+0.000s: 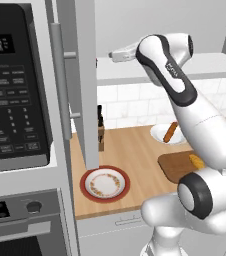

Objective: From the different types of pastries on the counter, select a croissant and place it on the cutting board. Then retrieve a jar of jam from the cabinet and place it alongside the croissant on the cutting board.

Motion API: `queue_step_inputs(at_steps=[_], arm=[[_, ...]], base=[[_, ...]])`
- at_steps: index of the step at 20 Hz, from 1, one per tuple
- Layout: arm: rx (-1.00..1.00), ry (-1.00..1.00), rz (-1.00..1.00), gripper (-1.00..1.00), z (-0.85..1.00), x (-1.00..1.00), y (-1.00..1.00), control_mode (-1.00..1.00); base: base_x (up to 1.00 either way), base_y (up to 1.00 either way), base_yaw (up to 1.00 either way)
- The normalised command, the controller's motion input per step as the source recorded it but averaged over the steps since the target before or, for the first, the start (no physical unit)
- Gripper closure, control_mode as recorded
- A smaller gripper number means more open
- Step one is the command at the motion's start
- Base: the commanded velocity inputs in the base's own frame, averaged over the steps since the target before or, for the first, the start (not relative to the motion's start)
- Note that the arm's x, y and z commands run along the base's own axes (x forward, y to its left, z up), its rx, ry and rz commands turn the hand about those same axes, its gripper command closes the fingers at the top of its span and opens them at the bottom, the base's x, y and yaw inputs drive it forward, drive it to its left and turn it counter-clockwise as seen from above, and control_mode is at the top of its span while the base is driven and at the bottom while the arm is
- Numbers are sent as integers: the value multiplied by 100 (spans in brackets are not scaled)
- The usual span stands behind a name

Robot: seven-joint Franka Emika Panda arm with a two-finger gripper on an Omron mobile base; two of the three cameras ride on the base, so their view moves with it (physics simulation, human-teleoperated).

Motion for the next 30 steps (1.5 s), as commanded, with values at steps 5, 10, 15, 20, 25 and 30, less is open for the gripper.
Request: queue_step_inputs(at_steps=[5, 10, 15, 20, 25, 30], arm=[[-12, -26, 12, -100, -56, 4, 1, -100], [-8, -14, 7, -100, -3, 24, 11, -100], [-9, -5, 5, -100, 0, 33, 19, -100], [-2, -1, 4, -100, 0, 30, 2, -100], [-1, 0, 2, -100, 0, 25, 1, -100], [-5, 0, 1, -100, 0, 21, 12, -100]], base=[[0, 0, 0], [0, 0, 0], [0, 0, 0], [0, 0, 0], [0, 0, 0], [0, 0, 0]])
